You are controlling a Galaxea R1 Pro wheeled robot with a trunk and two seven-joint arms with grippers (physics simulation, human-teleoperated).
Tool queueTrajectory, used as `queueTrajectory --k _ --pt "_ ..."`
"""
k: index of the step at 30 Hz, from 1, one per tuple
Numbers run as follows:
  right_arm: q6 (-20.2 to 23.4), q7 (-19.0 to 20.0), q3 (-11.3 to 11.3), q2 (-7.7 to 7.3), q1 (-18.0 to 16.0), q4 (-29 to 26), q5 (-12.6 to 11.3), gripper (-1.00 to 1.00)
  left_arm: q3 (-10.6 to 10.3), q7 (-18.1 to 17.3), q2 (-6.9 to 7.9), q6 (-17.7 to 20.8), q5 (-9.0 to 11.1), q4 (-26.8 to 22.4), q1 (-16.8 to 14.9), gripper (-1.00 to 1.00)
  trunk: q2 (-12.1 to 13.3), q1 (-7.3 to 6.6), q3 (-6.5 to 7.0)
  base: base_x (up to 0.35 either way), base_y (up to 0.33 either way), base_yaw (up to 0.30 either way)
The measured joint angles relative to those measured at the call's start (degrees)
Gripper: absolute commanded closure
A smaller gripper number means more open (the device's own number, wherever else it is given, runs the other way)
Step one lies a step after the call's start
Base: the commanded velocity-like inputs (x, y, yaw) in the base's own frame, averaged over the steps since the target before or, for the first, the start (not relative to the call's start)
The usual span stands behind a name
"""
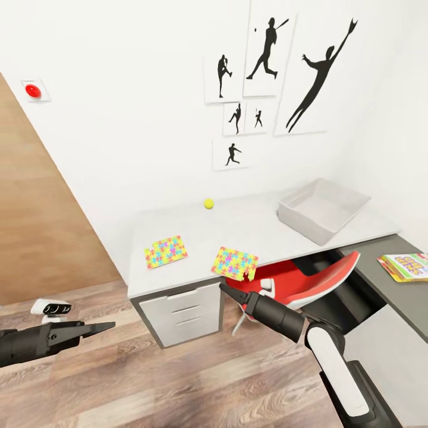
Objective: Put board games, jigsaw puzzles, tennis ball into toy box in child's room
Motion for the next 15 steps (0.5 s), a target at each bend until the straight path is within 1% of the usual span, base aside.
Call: queueTrajectory --k 7,15 --pt "0.0 0.0 0.03 0.32 0.0 0.0 0.08 -1.0 0.0 -0.07 0.0 0.0 0.0 0.0 0.0 -1.0 0.0 0.0 0.67 0.0 0.0 0.0" --pt "0.0 0.0 0.06 0.32 0.0 0.0 0.09 -1.0 0.0 -0.03 0.0 0.0 0.0 0.0 0.0 -1.0 0.0 0.0 1.43 0.0 0.0 0.0"
